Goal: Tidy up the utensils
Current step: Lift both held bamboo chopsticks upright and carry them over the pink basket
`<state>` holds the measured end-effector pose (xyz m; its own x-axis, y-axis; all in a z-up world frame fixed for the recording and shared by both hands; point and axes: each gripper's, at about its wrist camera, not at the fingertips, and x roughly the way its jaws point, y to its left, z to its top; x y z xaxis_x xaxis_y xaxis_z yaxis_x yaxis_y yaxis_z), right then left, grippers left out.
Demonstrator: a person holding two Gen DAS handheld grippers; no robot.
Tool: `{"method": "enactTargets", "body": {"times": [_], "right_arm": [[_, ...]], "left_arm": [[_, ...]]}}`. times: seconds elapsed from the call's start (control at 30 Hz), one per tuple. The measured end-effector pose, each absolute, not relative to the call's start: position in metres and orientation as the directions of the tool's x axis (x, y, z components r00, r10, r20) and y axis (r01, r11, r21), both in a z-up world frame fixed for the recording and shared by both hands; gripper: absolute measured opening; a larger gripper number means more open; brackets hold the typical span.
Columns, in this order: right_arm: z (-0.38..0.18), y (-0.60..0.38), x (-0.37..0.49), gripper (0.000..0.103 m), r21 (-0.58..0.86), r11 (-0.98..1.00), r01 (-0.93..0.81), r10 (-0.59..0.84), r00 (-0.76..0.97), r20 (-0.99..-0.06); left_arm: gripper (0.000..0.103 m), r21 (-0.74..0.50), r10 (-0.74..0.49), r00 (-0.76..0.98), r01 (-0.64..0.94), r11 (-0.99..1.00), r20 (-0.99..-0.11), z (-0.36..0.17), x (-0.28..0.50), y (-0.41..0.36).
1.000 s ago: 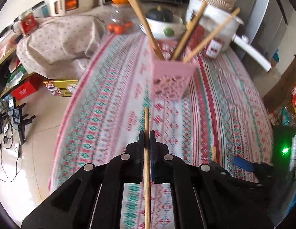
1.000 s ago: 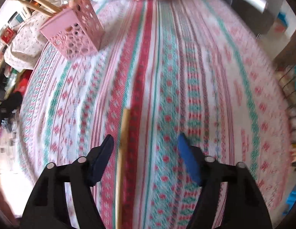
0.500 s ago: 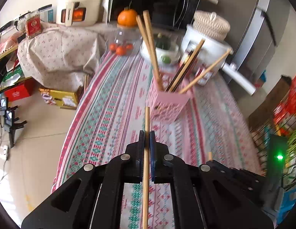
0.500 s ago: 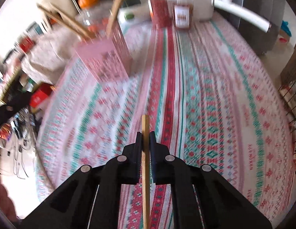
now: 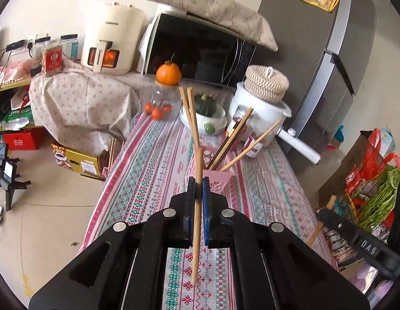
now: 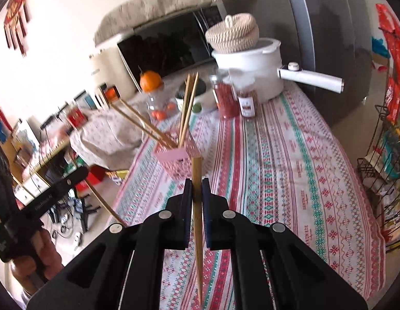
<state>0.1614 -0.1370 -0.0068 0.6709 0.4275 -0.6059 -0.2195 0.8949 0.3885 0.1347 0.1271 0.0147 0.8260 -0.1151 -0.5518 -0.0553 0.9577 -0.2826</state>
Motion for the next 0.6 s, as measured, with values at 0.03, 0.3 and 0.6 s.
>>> {"method": "enactTargets", "body": {"times": [0.03, 0.3, 0.6], "right_arm": [[-0.004, -0.139, 0.16, 0.008, 0.397, 0.892, -0.217, 0.43, 0.676, -0.598], [0.034, -0.154, 0.173, 0.008, 0.459, 0.865, -0.204, 0.448, 0.726, -0.521], [0.071, -0.172, 0.199, 0.008, 0.522, 0.832, -0.189, 0.45, 0.78, -0.434]], "left_arm": [[0.004, -0.285, -0.115, 0.83, -0.055, 0.957, -0.546, 0.018, 0.134, 0.127], [0.004, -0.315, -0.12, 0.856, -0.052, 0.948, -0.503, 0.046, 0.144, 0.128], [0.004, -0.332, -0.1, 0.911, -0.043, 0.942, -0.401, 0.104, 0.174, 0.121]]}}
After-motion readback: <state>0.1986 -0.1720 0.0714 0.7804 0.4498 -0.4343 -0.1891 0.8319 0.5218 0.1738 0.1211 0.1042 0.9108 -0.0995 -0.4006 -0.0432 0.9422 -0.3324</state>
